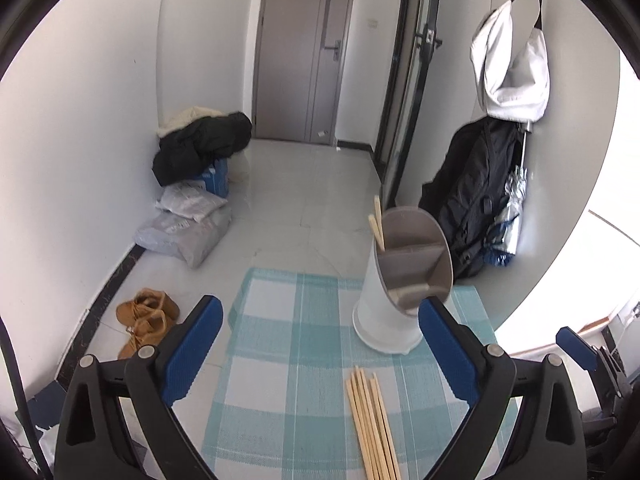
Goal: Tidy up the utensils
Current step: 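Raise the open right gripper away from the holder, then lower the right gripper onto the remaining chopsticks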
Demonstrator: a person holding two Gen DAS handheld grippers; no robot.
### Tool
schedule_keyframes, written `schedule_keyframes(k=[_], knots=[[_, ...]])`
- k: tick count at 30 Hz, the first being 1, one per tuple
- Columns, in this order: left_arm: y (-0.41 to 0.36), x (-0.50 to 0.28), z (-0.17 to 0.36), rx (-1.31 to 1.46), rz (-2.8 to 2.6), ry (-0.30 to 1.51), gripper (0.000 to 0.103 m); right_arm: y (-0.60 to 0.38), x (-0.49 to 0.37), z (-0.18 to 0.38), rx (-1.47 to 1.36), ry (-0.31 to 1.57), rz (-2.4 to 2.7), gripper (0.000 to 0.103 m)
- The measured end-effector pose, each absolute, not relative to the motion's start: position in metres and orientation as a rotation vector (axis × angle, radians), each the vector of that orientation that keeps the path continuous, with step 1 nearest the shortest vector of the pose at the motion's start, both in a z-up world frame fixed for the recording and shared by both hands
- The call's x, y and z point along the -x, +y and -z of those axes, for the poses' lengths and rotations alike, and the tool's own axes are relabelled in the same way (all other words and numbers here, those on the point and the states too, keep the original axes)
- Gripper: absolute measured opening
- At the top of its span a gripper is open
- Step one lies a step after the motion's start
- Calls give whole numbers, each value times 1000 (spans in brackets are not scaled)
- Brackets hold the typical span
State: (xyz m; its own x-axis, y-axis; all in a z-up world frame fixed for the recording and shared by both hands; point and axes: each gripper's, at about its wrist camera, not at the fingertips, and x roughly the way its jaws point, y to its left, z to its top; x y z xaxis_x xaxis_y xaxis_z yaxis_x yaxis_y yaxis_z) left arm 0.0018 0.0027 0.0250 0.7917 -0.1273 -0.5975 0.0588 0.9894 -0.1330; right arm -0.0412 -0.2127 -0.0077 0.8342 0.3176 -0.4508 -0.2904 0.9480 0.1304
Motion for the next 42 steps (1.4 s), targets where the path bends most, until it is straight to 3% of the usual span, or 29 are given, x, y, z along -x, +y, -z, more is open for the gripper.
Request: schedule_keyframes(k=[12, 22, 27, 29, 34, 37, 42], knots=[[2, -13, 33, 122, 96, 789, 96, -208, 20, 60, -14, 669, -288, 96], [21, -23, 35, 128, 51, 807, 96, -197, -11, 112, 3, 927, -294, 94], [35, -29, 41, 151, 18, 822, 96, -182, -32, 139, 56, 1047, -317, 78], [39, -30, 43, 163, 16, 835, 96, -176, -38, 146, 78, 1073, -324, 65], [49, -36, 49, 194, 3, 869, 96, -153, -44, 158, 197, 1108, -318, 63], [56, -38, 52, 217, -9, 884, 96, -142, -38, 162, 271, 1104, -315, 53], [64, -39, 53, 250, -15, 898, 96, -138, -31, 161, 289, 1108, -332, 44]])
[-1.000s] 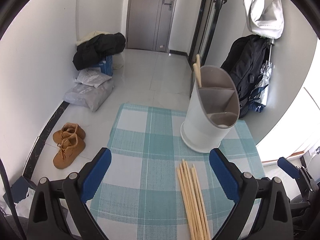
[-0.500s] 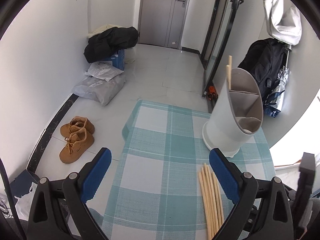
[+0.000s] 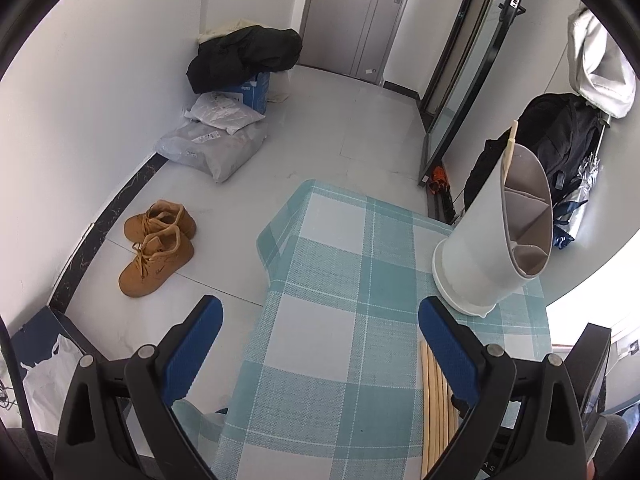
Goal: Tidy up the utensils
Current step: 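Lower the right gripper onto the remaining chopsticks, then close the right gripper on another wooden chopstick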
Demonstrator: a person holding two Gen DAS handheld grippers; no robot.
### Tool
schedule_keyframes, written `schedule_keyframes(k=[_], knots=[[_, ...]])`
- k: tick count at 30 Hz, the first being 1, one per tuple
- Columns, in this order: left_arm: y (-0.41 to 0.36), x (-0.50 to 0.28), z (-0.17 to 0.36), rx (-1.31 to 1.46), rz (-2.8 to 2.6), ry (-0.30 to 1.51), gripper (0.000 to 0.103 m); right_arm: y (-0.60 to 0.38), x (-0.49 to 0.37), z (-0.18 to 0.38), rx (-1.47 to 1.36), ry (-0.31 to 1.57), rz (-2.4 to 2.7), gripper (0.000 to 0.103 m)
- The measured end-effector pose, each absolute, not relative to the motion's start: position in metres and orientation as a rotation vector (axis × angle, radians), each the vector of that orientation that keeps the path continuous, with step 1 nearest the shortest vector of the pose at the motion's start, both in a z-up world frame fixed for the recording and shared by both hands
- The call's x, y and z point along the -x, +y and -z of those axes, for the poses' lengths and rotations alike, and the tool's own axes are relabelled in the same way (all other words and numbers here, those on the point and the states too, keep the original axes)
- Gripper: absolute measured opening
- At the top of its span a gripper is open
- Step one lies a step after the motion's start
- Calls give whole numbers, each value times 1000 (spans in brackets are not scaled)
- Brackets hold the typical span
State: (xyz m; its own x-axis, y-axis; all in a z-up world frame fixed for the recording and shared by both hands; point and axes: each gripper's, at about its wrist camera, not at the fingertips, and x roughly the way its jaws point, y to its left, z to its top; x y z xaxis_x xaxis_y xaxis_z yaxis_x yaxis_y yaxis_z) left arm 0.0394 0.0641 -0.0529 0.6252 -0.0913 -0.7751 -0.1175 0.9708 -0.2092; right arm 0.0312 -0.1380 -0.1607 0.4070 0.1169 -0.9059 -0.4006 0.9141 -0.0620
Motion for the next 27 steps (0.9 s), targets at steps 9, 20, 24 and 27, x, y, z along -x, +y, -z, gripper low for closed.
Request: schedule_keyframes(k=[9, 20, 24, 27], knots=[[70, -42, 52, 274, -11, 907, 96, -142, -43, 163, 299, 1132, -297, 36], [81, -43, 55, 318, -18, 923, 96, -134, -45, 156, 260, 1137, -323, 34], [81, -43, 55, 322, -12, 926, 96, -133, -40, 159, 269, 1139, -331, 33], [81, -43, 55, 324, -6, 928, 96, -131, -39, 158, 282, 1145, -316, 33]])
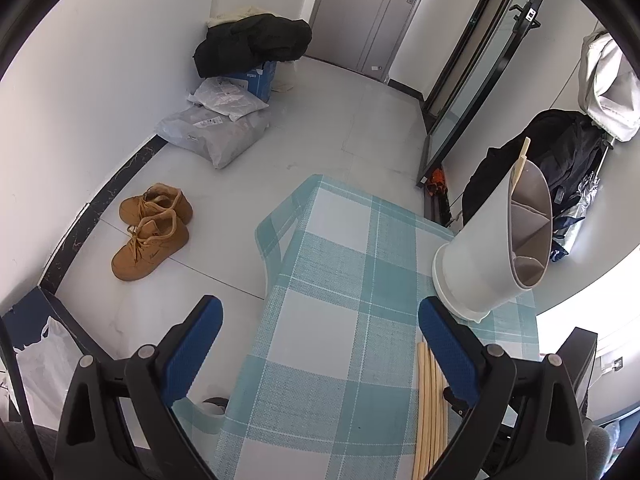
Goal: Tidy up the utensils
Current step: 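Close the right gripper on another wooden chopstick, then lift the chopstick with the right gripper and carry it over the holder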
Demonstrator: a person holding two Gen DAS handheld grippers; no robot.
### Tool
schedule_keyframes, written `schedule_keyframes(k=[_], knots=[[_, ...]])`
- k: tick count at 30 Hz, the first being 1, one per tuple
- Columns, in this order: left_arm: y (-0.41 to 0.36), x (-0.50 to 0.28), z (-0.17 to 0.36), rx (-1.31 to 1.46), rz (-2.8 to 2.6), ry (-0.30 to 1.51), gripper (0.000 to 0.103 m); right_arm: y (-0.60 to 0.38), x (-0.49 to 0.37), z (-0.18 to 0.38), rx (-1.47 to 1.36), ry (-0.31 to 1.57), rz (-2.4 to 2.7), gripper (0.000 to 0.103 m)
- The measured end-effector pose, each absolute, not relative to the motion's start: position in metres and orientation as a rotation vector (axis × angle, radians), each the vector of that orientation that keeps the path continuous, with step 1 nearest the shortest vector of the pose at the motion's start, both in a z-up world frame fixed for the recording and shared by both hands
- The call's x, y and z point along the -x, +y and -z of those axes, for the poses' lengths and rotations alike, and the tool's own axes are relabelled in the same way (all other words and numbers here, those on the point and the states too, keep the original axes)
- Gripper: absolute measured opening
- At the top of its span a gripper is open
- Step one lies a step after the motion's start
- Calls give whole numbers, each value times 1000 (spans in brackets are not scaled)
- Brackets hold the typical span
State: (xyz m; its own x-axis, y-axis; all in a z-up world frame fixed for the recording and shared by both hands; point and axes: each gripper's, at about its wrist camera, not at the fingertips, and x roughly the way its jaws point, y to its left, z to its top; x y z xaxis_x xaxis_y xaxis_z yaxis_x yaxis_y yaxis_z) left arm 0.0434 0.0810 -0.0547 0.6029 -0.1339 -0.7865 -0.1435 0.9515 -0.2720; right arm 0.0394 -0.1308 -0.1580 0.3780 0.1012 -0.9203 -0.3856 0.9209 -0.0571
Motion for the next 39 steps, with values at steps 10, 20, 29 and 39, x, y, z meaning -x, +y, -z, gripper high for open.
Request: schedule_keyframes(k=[10, 20, 29, 39], knots=[[90, -43, 55, 357, -13, 925, 96, -113, -59, 163, 336, 1157, -289, 31], [97, -44, 64, 333, -31, 956, 96, -100, -80, 163, 298, 1115, -356, 5], [73, -44, 97, 303, 54, 1110, 96, -142, -66, 125, 63, 1005, -417, 3], [-2, -30, 126, 56, 186, 1243, 96, -252, -37, 102, -439, 862, -372, 3]])
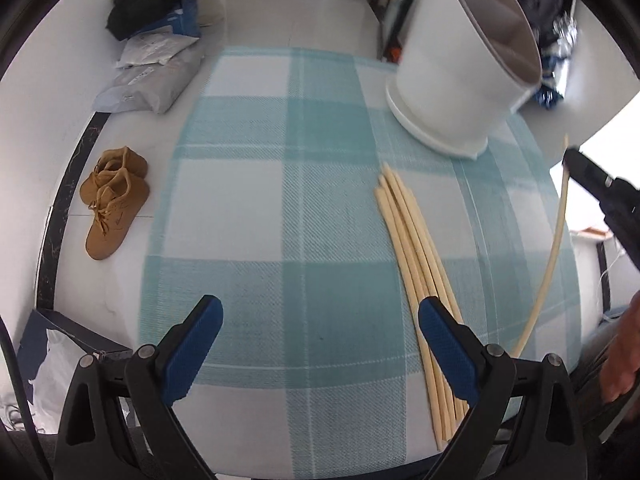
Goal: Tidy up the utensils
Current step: 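Lift the chopstick with the right gripper and carry it over the holder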
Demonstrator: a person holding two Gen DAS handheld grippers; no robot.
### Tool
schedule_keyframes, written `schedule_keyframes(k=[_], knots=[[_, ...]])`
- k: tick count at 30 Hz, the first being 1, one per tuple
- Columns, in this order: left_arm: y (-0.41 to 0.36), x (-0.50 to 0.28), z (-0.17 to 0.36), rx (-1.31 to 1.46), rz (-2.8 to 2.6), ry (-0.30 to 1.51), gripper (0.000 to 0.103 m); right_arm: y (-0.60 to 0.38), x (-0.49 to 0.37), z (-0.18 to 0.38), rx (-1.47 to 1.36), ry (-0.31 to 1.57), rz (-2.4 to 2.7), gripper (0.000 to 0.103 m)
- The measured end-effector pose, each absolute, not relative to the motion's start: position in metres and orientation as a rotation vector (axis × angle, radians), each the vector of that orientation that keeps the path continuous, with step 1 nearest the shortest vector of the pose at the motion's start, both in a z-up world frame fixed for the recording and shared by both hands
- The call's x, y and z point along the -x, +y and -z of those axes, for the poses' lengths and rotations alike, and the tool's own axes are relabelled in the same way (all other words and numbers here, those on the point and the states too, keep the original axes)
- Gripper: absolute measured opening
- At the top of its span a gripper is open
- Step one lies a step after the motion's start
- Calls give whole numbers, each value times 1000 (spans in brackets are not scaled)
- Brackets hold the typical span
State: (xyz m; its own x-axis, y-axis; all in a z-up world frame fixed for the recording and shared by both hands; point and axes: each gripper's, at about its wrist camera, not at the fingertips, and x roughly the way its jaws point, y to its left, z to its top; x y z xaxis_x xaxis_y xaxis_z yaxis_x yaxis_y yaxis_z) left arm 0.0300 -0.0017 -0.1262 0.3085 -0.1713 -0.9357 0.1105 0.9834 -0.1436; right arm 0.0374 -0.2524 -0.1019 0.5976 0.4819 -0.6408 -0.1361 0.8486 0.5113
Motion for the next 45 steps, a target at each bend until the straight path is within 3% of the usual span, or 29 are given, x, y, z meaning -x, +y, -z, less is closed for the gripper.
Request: schedule_keyframes(k=[13, 35, 37, 41, 45], knots=[[-18, -31, 136, -79, 106, 1272, 96, -286, -24, 88, -509, 782, -375, 3], [-24, -44, 137, -75, 88, 1321, 95, -293, -22, 87, -472, 767, -366, 3], [-22, -51, 136, -62, 71, 1318, 89, -291, -21, 86, -462, 765, -368, 3], [-18, -65, 132, -34, 37, 1306, 61, -288, -21, 84, -449, 759, -375, 3], [-24, -72, 132, -29, 29, 1300, 41, -288, -23, 85, -450, 764, -378, 3]])
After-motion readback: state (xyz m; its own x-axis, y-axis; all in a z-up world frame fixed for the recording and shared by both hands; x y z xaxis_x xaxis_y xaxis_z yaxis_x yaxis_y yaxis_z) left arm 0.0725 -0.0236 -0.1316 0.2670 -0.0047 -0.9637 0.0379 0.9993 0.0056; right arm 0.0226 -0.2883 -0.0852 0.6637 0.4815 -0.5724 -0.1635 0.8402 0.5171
